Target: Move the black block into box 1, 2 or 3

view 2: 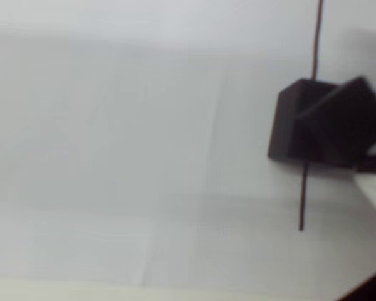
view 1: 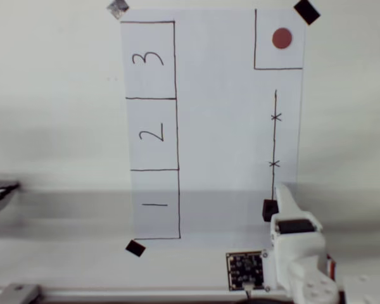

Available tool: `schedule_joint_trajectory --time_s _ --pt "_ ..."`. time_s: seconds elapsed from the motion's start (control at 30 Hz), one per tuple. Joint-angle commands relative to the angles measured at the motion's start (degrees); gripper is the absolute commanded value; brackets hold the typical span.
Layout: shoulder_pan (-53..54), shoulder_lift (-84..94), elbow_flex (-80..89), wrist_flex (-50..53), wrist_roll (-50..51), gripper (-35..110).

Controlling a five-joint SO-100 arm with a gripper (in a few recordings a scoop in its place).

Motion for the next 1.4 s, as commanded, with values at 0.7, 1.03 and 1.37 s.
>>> schedule_joint_trajectory --time_s 0.7,1.03,1.37 --pt "-1.8 0.5 0.4 -4.6 1.3 24" --pt "-1.9 3.2 4.3 -5.7 1.0 24" --pt "-1.8 3.3 3.3 -6.2 1.6 23"
